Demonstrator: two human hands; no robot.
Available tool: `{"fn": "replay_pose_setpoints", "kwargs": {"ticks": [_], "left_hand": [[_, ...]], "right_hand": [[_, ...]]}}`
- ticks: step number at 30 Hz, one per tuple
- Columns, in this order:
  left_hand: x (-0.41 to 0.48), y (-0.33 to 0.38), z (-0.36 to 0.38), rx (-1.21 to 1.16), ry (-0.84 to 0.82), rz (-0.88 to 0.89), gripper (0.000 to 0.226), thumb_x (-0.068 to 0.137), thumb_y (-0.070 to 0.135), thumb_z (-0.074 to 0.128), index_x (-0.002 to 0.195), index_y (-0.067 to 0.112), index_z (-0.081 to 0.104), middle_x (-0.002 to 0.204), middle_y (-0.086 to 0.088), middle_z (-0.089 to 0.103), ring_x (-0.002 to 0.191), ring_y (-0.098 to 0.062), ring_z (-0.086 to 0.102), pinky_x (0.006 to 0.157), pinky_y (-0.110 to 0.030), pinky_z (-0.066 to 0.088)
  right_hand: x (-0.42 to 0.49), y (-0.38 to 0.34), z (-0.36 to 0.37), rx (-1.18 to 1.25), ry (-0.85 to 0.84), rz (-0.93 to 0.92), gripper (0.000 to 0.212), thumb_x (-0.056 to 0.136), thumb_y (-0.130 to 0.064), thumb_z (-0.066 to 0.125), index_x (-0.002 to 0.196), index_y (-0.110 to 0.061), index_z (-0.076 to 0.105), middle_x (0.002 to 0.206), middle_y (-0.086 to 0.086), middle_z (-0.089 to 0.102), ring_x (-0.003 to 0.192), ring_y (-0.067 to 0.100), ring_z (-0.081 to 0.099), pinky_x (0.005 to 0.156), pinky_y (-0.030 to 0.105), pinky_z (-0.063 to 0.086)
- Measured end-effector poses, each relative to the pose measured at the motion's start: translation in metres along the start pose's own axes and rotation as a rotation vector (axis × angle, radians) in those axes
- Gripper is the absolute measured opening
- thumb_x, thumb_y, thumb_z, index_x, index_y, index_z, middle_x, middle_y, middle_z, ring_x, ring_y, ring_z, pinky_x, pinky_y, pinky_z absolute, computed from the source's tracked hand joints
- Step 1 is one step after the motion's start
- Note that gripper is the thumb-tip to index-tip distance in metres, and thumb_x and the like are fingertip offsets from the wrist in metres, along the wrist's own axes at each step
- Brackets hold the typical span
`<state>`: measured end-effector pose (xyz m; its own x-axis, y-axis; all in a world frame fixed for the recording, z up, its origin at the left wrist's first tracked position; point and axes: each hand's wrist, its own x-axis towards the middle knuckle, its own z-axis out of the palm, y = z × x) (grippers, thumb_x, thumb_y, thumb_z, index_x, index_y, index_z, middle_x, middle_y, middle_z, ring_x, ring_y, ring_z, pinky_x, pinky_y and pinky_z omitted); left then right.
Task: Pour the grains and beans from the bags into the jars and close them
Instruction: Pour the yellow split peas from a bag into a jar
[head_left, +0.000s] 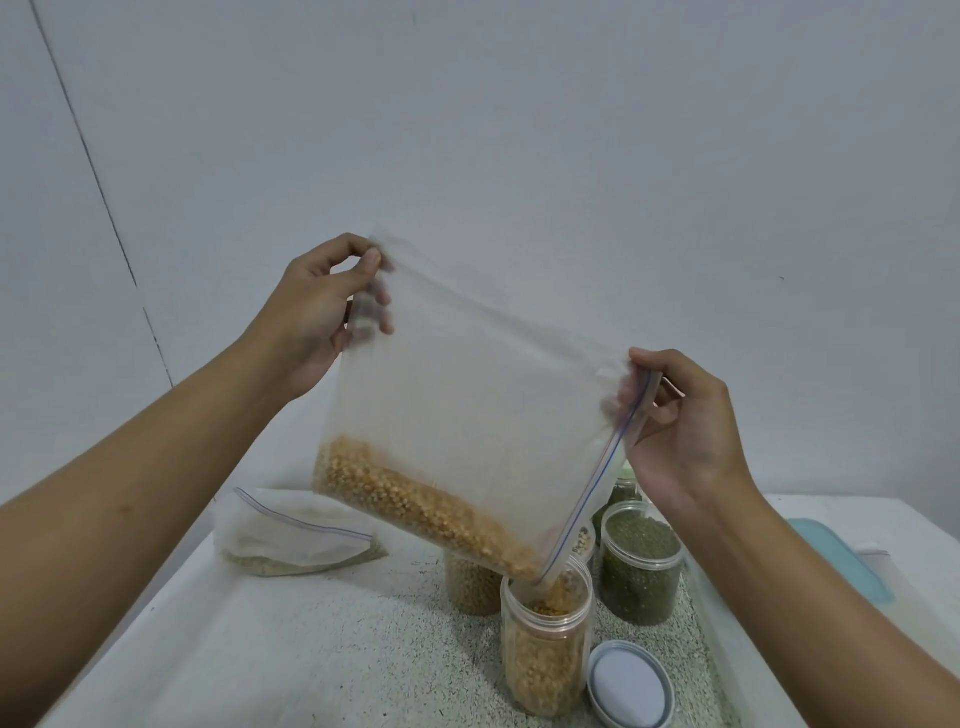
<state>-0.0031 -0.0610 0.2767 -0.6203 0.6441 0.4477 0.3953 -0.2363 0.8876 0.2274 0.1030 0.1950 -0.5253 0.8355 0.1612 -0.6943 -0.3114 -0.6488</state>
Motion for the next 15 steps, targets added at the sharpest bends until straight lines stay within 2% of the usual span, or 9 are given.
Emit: {"fn": "replay_pose_setpoints", "kwargs": {"ticks": [12,15], "left_hand": [[-0.0013,-0.0014,0.0061,0.007,-0.015,-0.01,0.019,0.106,0.027,0.055,0.09,0.021,0.063,0.073,-0.001,0.059,0.06,-0.022,0.06,0.065,-0.035,0.035],[-0.0016,-0.0024,0.0072,0.002,-0.023,-0.008,0.021,0.105,0.027,0.055,0.087,0.022,0.065,0.074,-0.002,0.059,0.061,-0.023,0.06,0.069,-0.037,0.035]], "right_hand": [[-0.0004,-0.0023,-0.0066,-0.004,0.022,-0.008,0.01,0.084,-0.002,0.066,0.077,-0.008,0.063,0.065,-0.001,0.055,0.052,0.011,0.055,0.059,0.026,0.049],[-0.0002,-0.0039,-0.008,-0.011,0.025,-0.015,0.012,0.084,-0.002,0.066,0.075,-0.009,0.063,0.065,-0.001,0.054,0.052,0.011,0.055,0.059,0.026,0.048]]}}
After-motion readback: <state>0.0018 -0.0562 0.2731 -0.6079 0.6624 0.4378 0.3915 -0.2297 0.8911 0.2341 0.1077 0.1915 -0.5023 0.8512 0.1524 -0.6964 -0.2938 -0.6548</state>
